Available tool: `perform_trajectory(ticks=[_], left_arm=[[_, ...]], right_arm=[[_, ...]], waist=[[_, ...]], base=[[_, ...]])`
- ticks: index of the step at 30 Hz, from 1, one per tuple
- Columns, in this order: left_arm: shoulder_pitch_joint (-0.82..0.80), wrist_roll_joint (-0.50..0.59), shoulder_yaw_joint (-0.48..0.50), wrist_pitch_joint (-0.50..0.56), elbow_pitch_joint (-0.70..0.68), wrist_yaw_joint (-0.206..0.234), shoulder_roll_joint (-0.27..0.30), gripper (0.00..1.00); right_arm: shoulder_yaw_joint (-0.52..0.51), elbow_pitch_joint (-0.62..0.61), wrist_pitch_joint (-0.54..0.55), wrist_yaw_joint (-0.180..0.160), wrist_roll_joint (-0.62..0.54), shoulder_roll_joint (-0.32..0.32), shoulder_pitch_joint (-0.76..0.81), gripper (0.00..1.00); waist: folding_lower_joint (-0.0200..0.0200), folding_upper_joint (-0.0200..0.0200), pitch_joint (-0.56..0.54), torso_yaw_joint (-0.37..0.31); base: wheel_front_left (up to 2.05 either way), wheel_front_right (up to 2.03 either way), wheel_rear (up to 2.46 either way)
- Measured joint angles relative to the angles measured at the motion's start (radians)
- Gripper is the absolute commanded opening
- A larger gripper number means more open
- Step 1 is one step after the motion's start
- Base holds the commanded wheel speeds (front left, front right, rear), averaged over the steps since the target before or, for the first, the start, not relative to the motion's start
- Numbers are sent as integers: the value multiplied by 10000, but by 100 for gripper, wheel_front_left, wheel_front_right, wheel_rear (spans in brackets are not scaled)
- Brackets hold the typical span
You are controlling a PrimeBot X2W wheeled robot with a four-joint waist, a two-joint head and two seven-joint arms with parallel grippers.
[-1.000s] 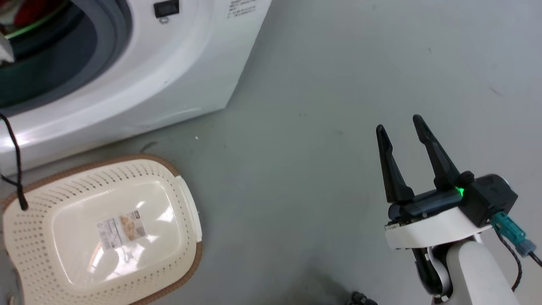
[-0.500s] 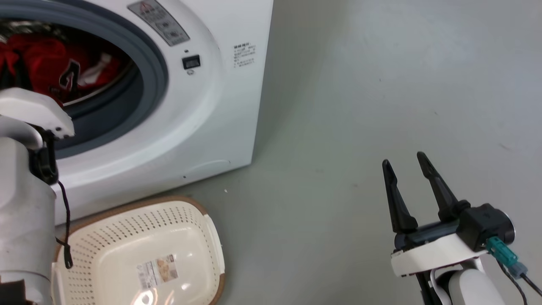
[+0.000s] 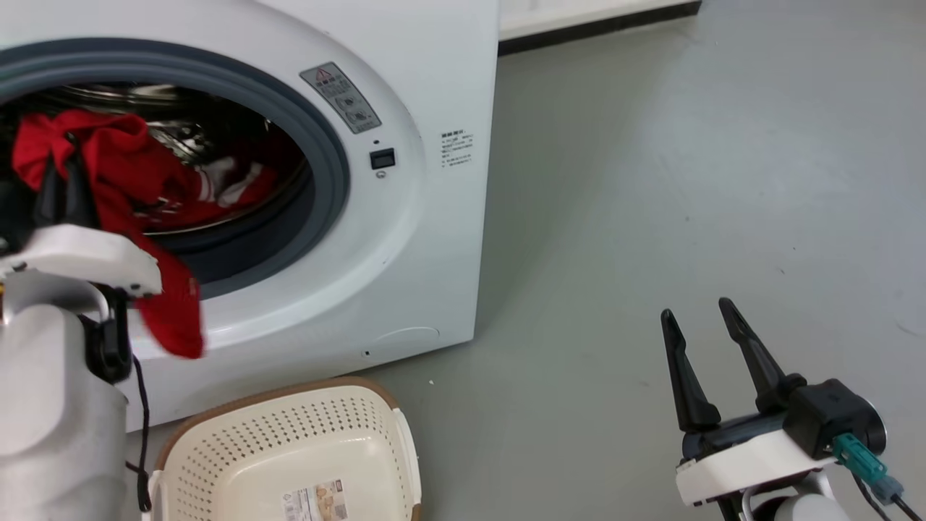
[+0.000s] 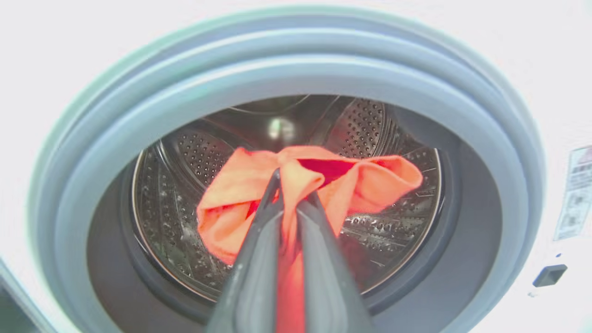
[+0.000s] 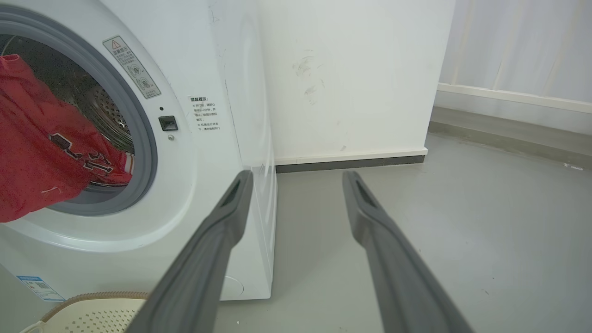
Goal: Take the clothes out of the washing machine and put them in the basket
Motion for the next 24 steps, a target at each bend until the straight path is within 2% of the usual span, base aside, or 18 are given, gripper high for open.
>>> perform_trajectory(ticks=[10,24], left_arm=[[1763,44,-73,0,-2234,25,-633,0],[4860,171,-690,1258,-7225,811,-1430,0]], right_arm=[[-219,-222,167,0,4,0,399,100],[-309,-529,412,0,-44,0,822,100]], waist=[[1,0,-571,550],[2,0,-847,1466]], base=[[0,0,0],[0,0,0]])
